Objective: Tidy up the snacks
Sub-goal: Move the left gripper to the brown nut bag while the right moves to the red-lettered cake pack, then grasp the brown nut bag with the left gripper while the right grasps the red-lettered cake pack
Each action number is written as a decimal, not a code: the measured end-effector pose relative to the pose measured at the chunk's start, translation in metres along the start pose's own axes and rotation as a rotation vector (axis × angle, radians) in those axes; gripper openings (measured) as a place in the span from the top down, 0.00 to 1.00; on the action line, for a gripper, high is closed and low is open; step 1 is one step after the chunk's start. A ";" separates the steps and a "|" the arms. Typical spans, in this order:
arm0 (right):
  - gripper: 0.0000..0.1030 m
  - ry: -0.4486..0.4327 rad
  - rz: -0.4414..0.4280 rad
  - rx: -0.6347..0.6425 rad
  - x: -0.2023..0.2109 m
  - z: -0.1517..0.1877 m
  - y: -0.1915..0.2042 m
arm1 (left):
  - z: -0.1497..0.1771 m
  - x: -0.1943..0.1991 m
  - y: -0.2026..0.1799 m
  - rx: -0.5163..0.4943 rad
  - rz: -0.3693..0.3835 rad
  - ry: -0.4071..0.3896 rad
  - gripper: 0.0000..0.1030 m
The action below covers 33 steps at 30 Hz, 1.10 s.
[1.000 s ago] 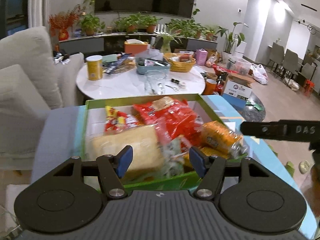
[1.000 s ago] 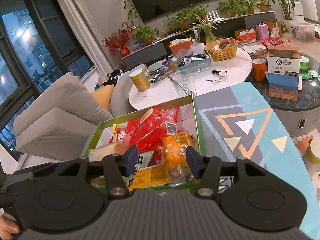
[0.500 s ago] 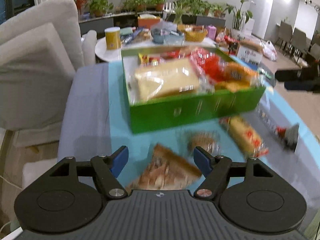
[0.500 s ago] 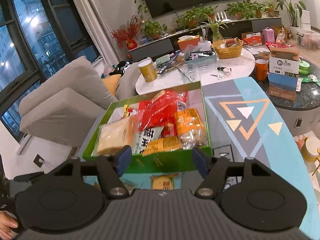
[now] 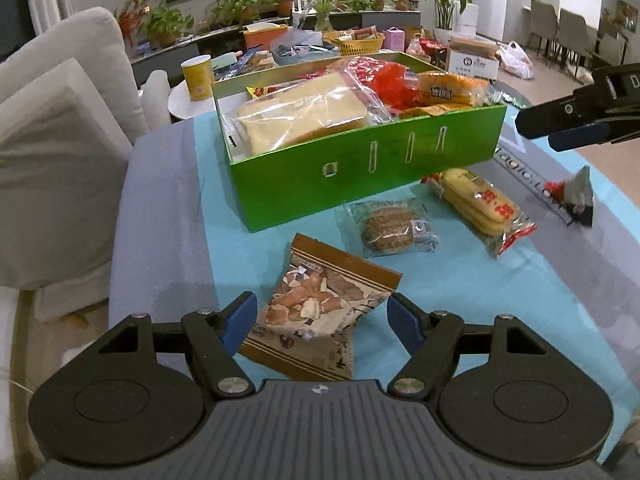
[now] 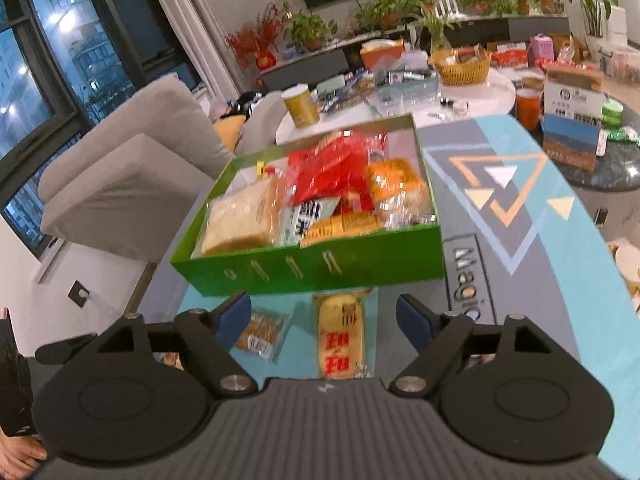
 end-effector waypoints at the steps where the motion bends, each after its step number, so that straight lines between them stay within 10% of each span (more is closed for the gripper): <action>1: 0.17 0.008 0.003 0.003 -0.001 0.002 0.000 | 0.001 -0.001 0.000 -0.005 0.004 0.002 0.33; 33: 0.08 0.134 0.120 0.118 -0.052 0.048 -0.002 | 0.013 -0.015 0.013 0.134 -0.010 0.014 0.41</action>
Point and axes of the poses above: each gripper's, at about its wrist camera, not at the fingertips, and x roughly against the way its jaws point, y to its left, z to its underside, the point moved 5 cm from there along -x, roughly the way its jaws point, and after that the axes turned 14 degrees about -y, right-handed, at the moved point
